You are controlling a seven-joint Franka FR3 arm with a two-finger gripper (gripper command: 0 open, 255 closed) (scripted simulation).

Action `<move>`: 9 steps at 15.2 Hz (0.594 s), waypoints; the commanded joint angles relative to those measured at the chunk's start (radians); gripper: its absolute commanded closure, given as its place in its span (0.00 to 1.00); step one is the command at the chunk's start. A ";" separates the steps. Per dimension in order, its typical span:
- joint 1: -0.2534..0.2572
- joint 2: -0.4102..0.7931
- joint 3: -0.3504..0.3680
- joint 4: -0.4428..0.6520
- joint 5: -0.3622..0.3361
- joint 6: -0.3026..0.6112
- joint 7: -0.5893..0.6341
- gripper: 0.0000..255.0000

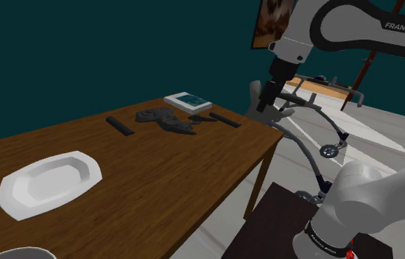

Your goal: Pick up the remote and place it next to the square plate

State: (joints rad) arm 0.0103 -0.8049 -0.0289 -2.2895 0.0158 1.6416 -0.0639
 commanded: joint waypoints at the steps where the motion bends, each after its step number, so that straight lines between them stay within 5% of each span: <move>1: 0.000 0.000 0.000 0.000 0.000 0.000 0.000 0.00; 9: -0.027 0.260 -0.099 0.072 -0.022 0.137 -0.077 0.00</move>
State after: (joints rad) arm -0.0146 -0.5763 -0.1180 -2.2340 -0.0059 1.7701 -0.1332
